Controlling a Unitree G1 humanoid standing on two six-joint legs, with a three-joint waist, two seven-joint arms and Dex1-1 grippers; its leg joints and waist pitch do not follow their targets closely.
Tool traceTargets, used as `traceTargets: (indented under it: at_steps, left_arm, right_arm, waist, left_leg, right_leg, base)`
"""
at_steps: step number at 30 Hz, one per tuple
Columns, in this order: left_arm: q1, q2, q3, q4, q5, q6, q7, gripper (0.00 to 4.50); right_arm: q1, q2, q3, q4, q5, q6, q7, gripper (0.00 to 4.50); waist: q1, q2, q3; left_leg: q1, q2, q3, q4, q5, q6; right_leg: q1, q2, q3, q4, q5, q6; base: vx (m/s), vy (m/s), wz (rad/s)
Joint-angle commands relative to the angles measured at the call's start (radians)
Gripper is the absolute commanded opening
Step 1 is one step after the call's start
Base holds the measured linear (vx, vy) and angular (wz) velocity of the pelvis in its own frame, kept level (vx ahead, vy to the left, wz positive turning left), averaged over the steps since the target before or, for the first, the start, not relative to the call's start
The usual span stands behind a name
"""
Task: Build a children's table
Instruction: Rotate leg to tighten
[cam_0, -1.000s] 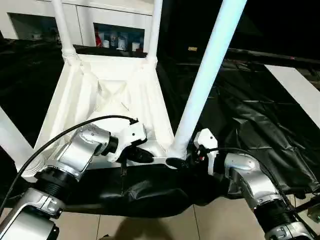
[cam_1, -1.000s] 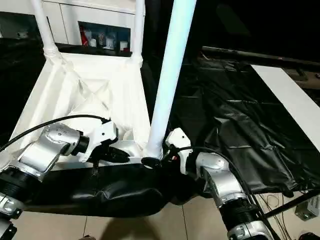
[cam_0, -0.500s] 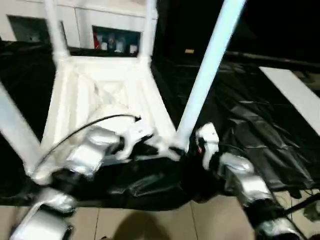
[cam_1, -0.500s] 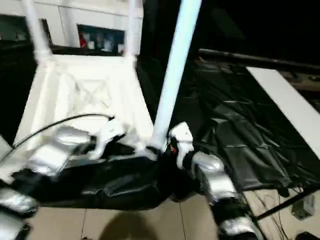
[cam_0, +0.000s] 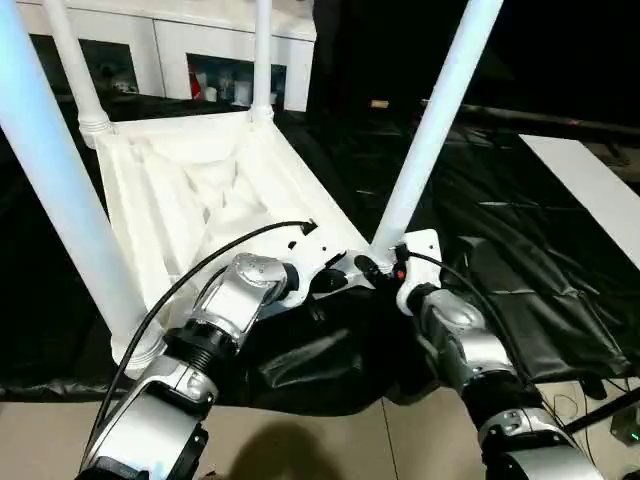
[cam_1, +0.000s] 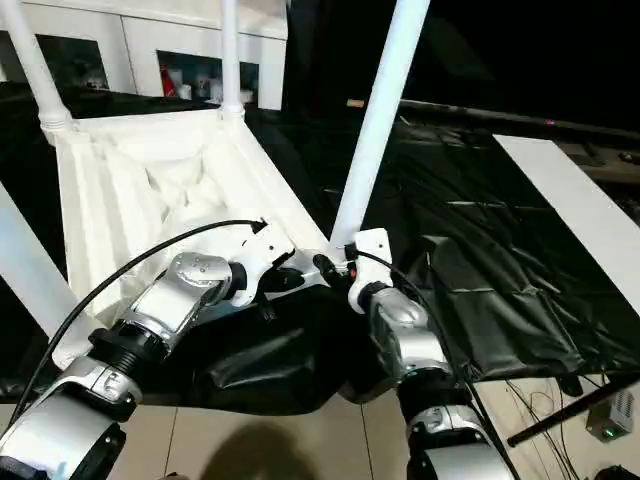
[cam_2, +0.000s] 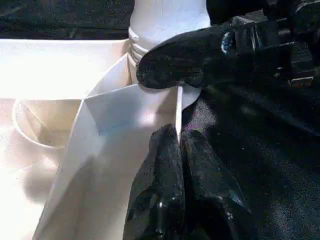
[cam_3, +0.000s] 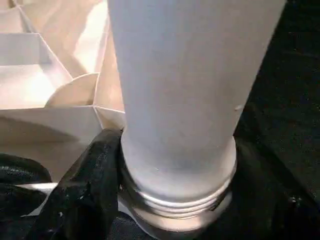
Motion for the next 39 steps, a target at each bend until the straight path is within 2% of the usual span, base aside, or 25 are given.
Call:
traceTargets:
  at_steps: [1,2,3,6,8,9,11,13,14,16,18,20,22,25,26,27,28,30,32,33,35,37,39]
  left_arm:
    - [0.017,0.003,-0.024,0.048,0.038,0.026,0.035,0.00]
    - [0.021,0.013,-0.032,0.040,0.040,0.030,0.018,0.00]
    - [0.025,0.023,-0.040,0.035,0.040,0.032,0.001,0.00]
    - [0.038,0.047,-0.056,0.014,0.041,0.028,-0.046,0.00]
    - [0.082,0.121,-0.104,-0.076,0.035,0.026,-0.203,0.00]
    - [0.093,0.138,-0.113,-0.099,0.031,0.036,-0.235,0.00]
    - [0.113,0.180,-0.131,-0.140,0.025,0.015,-0.297,0.00]
    - [0.130,0.226,-0.145,-0.176,0.025,0.018,-0.335,0.00]
    - [0.136,0.241,-0.144,-0.188,0.021,0.025,-0.346,0.00]
    - [0.146,0.260,-0.138,-0.209,0.007,0.025,-0.371,0.00]
    - [0.160,0.280,-0.132,-0.249,-0.005,0.039,-0.405,0.00]
    - [0.165,0.285,-0.131,-0.264,-0.009,0.047,-0.418,0.00]
    - [0.169,0.290,-0.128,-0.284,-0.010,0.055,-0.422,0.00]
    - [0.168,0.290,-0.128,-0.293,-0.014,0.062,-0.421,0.00]
    - [0.168,0.290,-0.128,-0.296,-0.017,0.065,-0.420,0.00]
    - [0.168,0.290,-0.127,-0.301,-0.020,0.068,-0.421,0.00]
    - [0.169,0.289,-0.125,-0.305,-0.023,0.071,-0.420,0.00]
    - [0.172,0.291,-0.121,-0.317,-0.027,0.079,-0.422,0.00]
    - [0.174,0.292,-0.121,-0.321,-0.027,0.085,-0.427,0.00]
    - [0.177,0.292,-0.121,-0.323,-0.026,0.085,-0.428,0.00]
    - [0.179,0.293,-0.122,-0.325,-0.025,0.086,-0.428,0.00]
    - [0.181,0.294,-0.121,-0.328,-0.026,0.088,-0.429,0.00]
    - [0.184,0.299,-0.121,-0.332,-0.028,0.092,-0.431,0.00]
  right_arm:
    - [0.018,0.027,0.057,-0.079,0.038,-0.018,0.161,3.42]
    - [0.026,0.012,0.064,-0.091,0.038,-0.018,0.183,3.42]
    - [0.033,-0.002,0.068,-0.102,0.038,-0.015,0.209,3.61]
    - [0.048,-0.044,0.084,-0.127,0.028,-0.018,0.262,3.77]
    - [0.073,-0.119,0.093,-0.187,0.041,-0.001,0.367,3.77]
    - [0.078,-0.133,0.093,-0.199,0.047,0.007,0.389,3.77]
    - [0.088,-0.158,0.094,-0.223,0.054,0.017,0.424,3.77]
    - [0.098,-0.181,0.094,-0.248,0.057,0.026,0.457,3.77]
    - [0.101,-0.189,0.096,-0.257,0.058,0.030,0.472,3.77]
    - [0.106,-0.202,0.105,-0.267,0.058,0.035,0.505,3.77]
    - [0.115,-0.221,0.139,-0.280,0.046,0.043,0.553,3.77]
    - [0.119,-0.226,0.153,-0.286,0.042,0.049,0.570,3.77]
    - [0.125,-0.232,0.179,-0.292,0.028,0.055,0.593,3.77]
    - [0.120,-0.227,0.185,-0.277,0.012,0.042,0.583,3.77]
    - [0.113,-0.221,0.181,-0.265,0.006,0.032,0.567,3.77]
    - [0.109,-0.218,0.178,-0.257,0.004,0.027,0.556,3.77]
    - [0.105,-0.214,0.173,-0.254,0.009,0.027,0.554,3.52]
    - [0.102,-0.211,0.169,-0.257,0.021,0.033,0.554,3.43]
    - [0.100,-0.209,0.164,-0.258,0.030,0.040,0.557,3.37]
    - [0.101,-0.209,0.164,-0.262,0.034,0.045,0.561,3.13]
    - [0.104,-0.211,0.165,-0.265,0.035,0.049,0.565,3.03]
    - [0.106,-0.210,0.164,-0.265,0.035,0.052,0.569,2.99]
    - [0.111,-0.208,0.165,-0.266,0.033,0.052,0.572,2.75]
  waist:
    - [-0.001,0.013,-0.048]
    - [-0.001,0.011,-0.047]
    - [-0.002,0.011,-0.047]
    - [-0.007,0.011,-0.046]
    - [-0.014,0.010,-0.044]
    - [-0.017,0.011,-0.045]
    - [-0.020,0.014,-0.046]
    - [-0.019,0.016,-0.048]
    - [-0.021,0.015,-0.046]
    - [-0.018,0.020,-0.046]
    - [-0.014,0.018,-0.046]
    - [-0.012,0.012,-0.045]
    - [-0.008,0.012,-0.044]
    - [-0.006,0.014,-0.044]
    - [-0.007,0.009,-0.044]
    - [-0.006,0.009,-0.045]
    - [-0.007,0.009,-0.045]
    - [-0.006,0.010,-0.046]
    - [-0.006,0.010,-0.048]
    - [-0.006,0.010,-0.049]
    - [-0.006,0.010,-0.050]
    - [-0.006,0.008,-0.050]
    - [-0.006,0.009,-0.049]
  left_leg:
    - [0.017,0.031,-0.003,-0.067,-0.268,-0.009]
    - [0.013,0.030,-0.001,-0.067,-0.261,0.001]
    - [0.009,0.030,-0.004,-0.068,-0.255,0.002]
    - [0.002,0.030,-0.007,-0.072,-0.244,0.003]
    - [-0.001,0.029,-0.010,-0.074,-0.279,0.002]
    - [-0.002,0.031,-0.011,-0.075,-0.279,0.001]
    - [0.007,0.034,-0.008,-0.073,-0.262,0.011]
    - [0.011,0.035,-0.006,-0.071,-0.240,0.014]
    - [0.009,0.035,-0.006,-0.072,-0.232,0.014]
    - [0.012,0.035,-0.004,-0.072,-0.229,0.012]
    - [0.012,0.035,-0.003,-0.072,-0.238,0.006]
    - [0.012,0.033,-0.002,-0.073,-0.250,0.003]
    - [0.013,0.034,-0.003,-0.073,-0.256,-0.001]
    - [0.014,0.033,-0.003,-0.074,-0.256,-0.008]
    - [0.013,0.033,-0.003,-0.073,-0.252,-0.010]
    - [0.012,0.033,-0.003,-0.073,-0.248,-0.010]
    - [0.012,0.033,-0.003,-0.073,-0.242,-0.010]
    - [0.013,0.033,-0.003,-0.072,-0.235,-0.009]
    - [0.012,0.032,-0.002,-0.070,-0.206,-0.003]
    - [0.013,0.032,-0.001,-0.069,-0.199,-0.001]
    - [0.012,0.031,0.000,-0.067,-0.176,0.007]
    - [0.012,0.030,0.001,-0.066,-0.170,0.011]
    - [0.013,0.030,0.001,-0.066,-0.177,0.011]
  right_leg:
    - [0.023,-0.065,0.048,-0.086,-0.228,-0.151]
    - [0.025,-0.065,0.048,-0.086,-0.213,-0.158]
    - [0.030,-0.066,0.047,-0.084,-0.213,-0.157]
    - [0.035,-0.065,0.043,-0.085,-0.230,-0.152]
    - [0.036,-0.068,0.040,-0.094,-0.314,-0.134]
    - [0.037,-0.069,0.041,-0.093,-0.317,-0.131]
    - [0.029,-0.066,0.044,-0.090,-0.258,-0.161]
    - [0.028,-0.065,0.045,-0.081,-0.197,-0.186]
    - [0.029,-0.063,0.045,-0.079,-0.181,-0.190]
    - [0.028,-0.060,0.044,-0.076,-0.153,-0.204]
    - [0.030,-0.060,0.044,-0.075,-0.154,-0.205]
    - [0.030,-0.061,0.045,-0.078,-0.184,-0.196]
    - [0.028,-0.064,0.046,-0.081,-0.208,-0.190]
    - [0.027,-0.063,0.046,-0.082,-0.222,-0.181]
    - [0.027,-0.064,0.046,-0.081,-0.224,-0.178]
    - [0.028,-0.064,0.046,-0.081,-0.223,-0.177]
    - [0.027,-0.064,0.046,-0.079,-0.214,-0.178]
    - [0.028,-0.063,0.046,-0.078,-0.202,-0.180]
    - [0.031,-0.061,0.046,-0.072,-0.151,-0.188]
    - [0.031,-0.060,0.046,-0.071,-0.136,-0.191]
    - [0.034,-0.059,0.046,-0.066,-0.092,-0.201]
    - [0.035,-0.059,0.045,-0.066,-0.083,-0.205]
    - [0.035,-0.060,0.045,-0.067,-0.098,-0.203]
  base:
    - [0.000,0.000,0.00]
    - [0.000,0.000,0.00]
    - [0.000,0.000,0.00]
    - [0.000,0.000,0.00]
    - [0.000,0.000,0.00]
    - [0.000,0.000,0.00]
    - [0.000,0.000,0.00]
    - [0.000,0.000,0.00]
    - [0.000,0.000,0.00]
    - [0.000,0.000,0.00]
    - [0.000,0.000,0.00]
    - [0.000,0.000,0.00]
    - [0.000,0.000,0.00]
    - [0.000,0.000,0.00]
    - [0.000,0.000,0.00]
    - [0.000,0.000,0.00]
    - [0.000,0.000,0.00]
    - [0.000,0.000,0.00]
    - [0.000,0.000,0.00]
    - [0.000,0.000,0.00]
    - [0.000,0.000,0.00]
    - [0.000,0.000,0.00]
    - [0.000,0.000,0.00]
